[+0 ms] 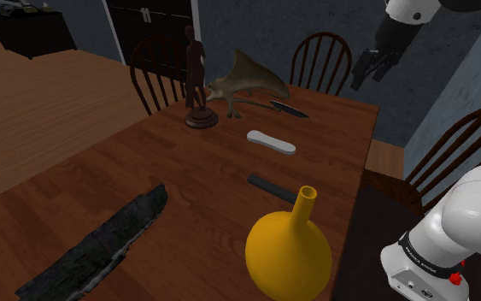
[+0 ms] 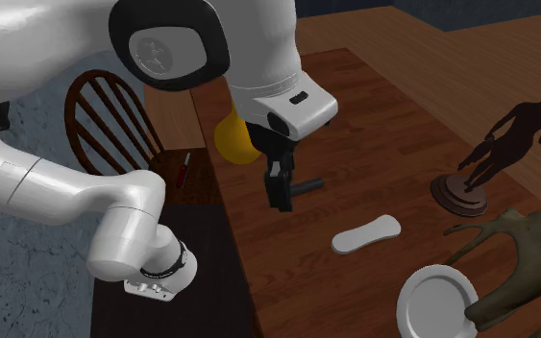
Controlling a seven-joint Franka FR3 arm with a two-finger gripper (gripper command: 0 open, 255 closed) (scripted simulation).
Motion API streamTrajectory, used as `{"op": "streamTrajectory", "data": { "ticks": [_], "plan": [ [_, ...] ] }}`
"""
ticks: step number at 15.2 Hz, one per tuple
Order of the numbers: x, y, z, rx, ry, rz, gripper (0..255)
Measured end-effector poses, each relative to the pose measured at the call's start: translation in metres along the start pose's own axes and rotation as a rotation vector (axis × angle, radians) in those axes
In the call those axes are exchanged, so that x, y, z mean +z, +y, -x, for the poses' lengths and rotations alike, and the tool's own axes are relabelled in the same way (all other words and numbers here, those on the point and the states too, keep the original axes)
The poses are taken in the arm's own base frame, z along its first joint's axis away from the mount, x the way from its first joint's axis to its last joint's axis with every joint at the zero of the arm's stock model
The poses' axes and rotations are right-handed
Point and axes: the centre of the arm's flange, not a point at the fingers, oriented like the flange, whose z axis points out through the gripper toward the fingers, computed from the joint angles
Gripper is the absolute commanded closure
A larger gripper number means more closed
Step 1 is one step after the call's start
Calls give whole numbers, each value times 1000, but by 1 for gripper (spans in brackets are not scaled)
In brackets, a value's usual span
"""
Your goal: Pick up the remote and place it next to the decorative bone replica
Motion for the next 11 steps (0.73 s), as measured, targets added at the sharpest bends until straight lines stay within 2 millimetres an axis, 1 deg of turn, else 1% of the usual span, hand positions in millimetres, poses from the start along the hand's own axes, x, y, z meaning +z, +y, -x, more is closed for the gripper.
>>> {"op": "streamTrajectory", "data": {
  "ticks": [1,4,5,6,11],
  "plan": [
    [0,0,0,0,0,0,0],
    [18,-16,-7,-28,-11,-1,0],
    [26,-28,-10,-41,-16,-2,0],
    [36,-35,-11,-54,-22,-2,0],
    [84,-83,-23,-120,-48,-5,0]
  ]
}}
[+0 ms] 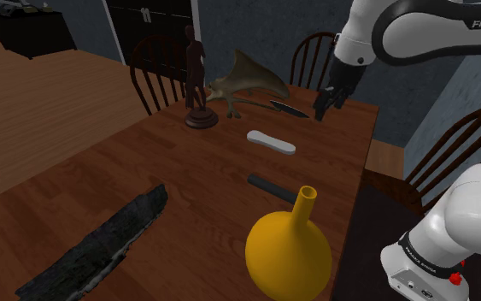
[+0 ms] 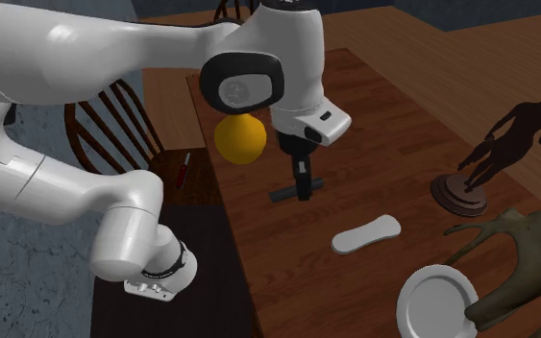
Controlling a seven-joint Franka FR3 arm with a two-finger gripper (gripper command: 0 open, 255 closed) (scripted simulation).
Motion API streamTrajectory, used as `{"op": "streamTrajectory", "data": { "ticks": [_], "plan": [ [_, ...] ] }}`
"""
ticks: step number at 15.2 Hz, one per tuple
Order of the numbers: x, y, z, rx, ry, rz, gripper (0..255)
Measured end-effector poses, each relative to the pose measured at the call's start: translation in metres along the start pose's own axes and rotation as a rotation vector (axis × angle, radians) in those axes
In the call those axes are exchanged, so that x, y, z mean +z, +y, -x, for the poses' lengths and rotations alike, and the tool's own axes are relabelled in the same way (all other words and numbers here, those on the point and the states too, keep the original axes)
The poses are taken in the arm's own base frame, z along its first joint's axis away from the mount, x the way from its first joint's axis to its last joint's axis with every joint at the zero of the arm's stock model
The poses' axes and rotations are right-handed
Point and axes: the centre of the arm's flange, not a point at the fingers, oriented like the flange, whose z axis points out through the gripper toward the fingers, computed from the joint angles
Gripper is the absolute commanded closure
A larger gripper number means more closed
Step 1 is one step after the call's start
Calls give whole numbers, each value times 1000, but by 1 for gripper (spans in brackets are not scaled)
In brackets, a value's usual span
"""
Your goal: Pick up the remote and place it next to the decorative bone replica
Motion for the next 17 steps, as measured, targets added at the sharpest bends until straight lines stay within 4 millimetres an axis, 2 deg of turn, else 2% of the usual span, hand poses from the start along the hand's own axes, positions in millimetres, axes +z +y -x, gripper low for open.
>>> {"op": "streamTrajectory", "data": {
  "ticks": [8,17],
  "plan": [
    [74,-71,-22,-107,-42,-4,0],
    [162,-154,-30,-228,-89,-9,0]
  ]
}}
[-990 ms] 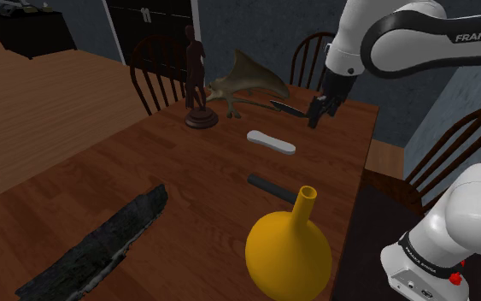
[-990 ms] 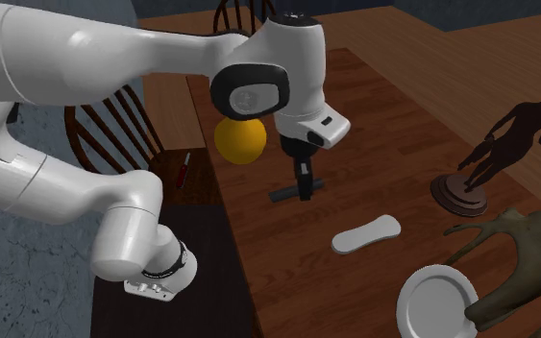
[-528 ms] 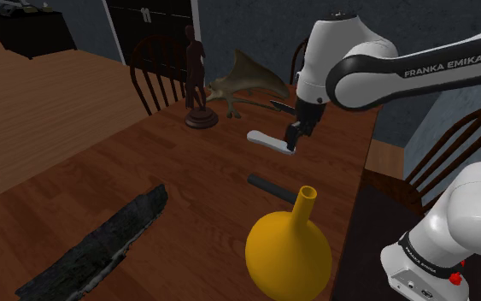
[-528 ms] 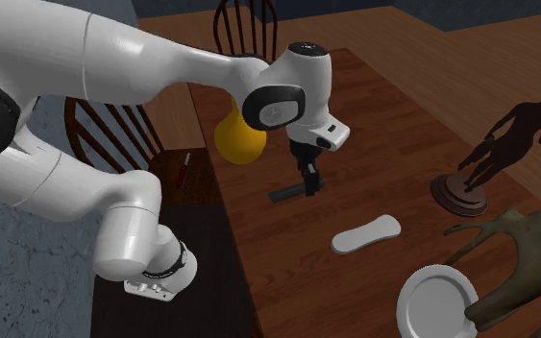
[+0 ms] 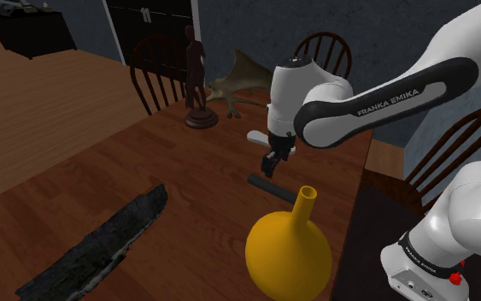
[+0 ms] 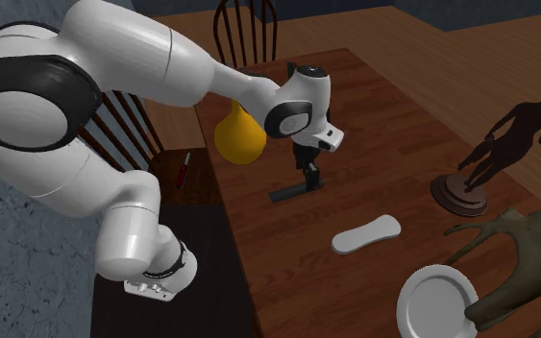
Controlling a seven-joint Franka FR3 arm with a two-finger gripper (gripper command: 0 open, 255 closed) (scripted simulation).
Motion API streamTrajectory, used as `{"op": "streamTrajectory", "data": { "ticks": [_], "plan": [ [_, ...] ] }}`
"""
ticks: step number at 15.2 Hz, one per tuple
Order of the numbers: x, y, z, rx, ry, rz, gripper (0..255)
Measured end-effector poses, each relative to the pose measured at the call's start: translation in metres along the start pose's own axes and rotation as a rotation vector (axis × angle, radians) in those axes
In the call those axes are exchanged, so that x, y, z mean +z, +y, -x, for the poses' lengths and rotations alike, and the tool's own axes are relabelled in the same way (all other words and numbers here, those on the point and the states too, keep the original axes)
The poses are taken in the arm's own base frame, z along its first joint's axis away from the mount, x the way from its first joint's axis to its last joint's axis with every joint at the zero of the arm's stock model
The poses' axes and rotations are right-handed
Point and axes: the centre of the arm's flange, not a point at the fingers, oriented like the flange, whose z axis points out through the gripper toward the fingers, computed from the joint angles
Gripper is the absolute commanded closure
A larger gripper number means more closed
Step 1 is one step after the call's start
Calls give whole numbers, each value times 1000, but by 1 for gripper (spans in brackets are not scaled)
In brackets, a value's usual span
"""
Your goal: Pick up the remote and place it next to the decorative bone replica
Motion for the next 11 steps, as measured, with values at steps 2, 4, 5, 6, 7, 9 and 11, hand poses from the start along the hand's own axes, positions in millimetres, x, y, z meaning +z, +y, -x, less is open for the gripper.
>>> {"op": "streamTrajectory", "data": {
  "ticks": [2,4,5,6,7,9,11],
  "plan": [
    [20,-18,-6,-27,-11,-1,0],
    [29,-24,-7,-38,-15,-2,0],
    [35,-25,-6,-40,-15,-2,0],
    [39,-26,-6,-41,-16,-2,0],
    [45,-26,-7,-41,-16,-2,0],
    [55,-26,-7,-41,-16,-2,0],
    [66,-27,-8,-41,-16,-2,0]
  ]
}}
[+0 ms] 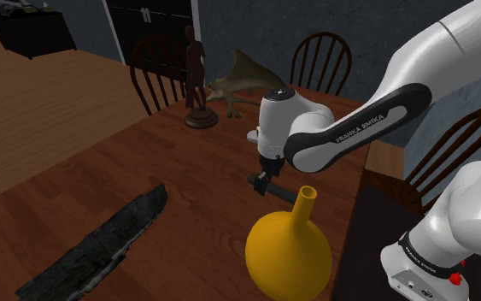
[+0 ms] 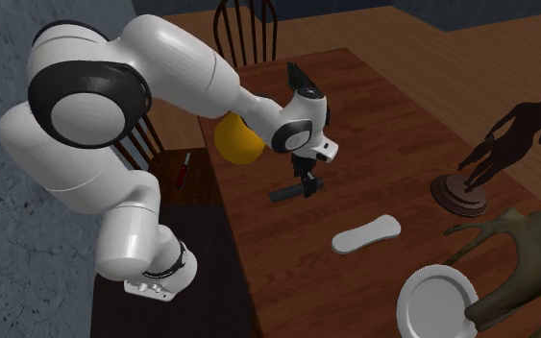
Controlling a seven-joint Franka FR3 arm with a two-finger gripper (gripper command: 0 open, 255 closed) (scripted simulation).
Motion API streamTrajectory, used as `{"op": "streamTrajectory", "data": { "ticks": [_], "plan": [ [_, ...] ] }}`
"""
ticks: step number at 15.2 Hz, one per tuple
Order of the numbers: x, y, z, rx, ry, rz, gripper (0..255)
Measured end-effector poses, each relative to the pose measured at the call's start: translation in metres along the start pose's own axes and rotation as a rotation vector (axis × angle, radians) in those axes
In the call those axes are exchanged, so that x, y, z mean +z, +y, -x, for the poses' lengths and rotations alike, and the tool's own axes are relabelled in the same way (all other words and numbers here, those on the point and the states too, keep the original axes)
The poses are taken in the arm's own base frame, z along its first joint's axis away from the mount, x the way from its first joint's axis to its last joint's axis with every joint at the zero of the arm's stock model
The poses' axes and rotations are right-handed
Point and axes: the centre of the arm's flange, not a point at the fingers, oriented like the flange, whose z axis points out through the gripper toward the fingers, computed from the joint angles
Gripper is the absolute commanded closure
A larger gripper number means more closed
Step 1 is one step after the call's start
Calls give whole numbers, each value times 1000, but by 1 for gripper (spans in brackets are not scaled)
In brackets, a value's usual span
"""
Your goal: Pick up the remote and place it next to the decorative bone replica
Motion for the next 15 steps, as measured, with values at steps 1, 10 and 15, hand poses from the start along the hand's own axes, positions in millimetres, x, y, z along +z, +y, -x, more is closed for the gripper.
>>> {"op": "streamTrajectory", "data": {
  "ticks": [1,10,15],
  "plan": [
    [2,0,0,0,0,0,0],
    [1,-2,0,-3,5,-2,255],
    [1,0,0,-2,4,-1,255]
  ]
}}
